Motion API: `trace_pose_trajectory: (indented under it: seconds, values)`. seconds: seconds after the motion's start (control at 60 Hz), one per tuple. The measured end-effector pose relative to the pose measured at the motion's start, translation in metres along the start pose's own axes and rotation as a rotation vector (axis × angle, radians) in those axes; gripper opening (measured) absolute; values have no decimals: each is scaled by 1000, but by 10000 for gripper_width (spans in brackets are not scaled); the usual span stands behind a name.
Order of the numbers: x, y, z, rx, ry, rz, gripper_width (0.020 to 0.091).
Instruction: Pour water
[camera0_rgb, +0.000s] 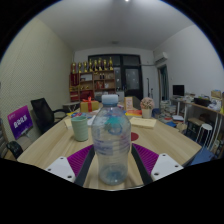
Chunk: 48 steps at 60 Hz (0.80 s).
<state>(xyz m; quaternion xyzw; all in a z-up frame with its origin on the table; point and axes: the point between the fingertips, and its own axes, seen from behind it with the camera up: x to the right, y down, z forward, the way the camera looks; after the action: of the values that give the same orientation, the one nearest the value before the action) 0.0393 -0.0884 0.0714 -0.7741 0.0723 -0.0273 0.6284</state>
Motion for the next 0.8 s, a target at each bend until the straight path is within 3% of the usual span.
trace_pose_trajectory:
  seconds: [0.067,0.083,0.133,0.2,0.283,0.383,0.483,0.5,0.7,0.8]
  values:
    - [5,-4,20,16,6,-23,811]
    - [11,-3,35,14,1,-33,841]
    - [2,5,40,-17,-31,-61,583]
    - [-3,2,36,-4,-13,-63,532]
    - [-10,2,44,-24,-41,-81,508]
    - [-19,5,48,-140,-109,24,481]
    - [-15,-27,56,-179,-127,126,468]
    - [-11,-34,58,-180,-119,115,433]
    - [41,-129,109,-178,41,-431,430]
    - [43,-177,139,-155,202,-904,430]
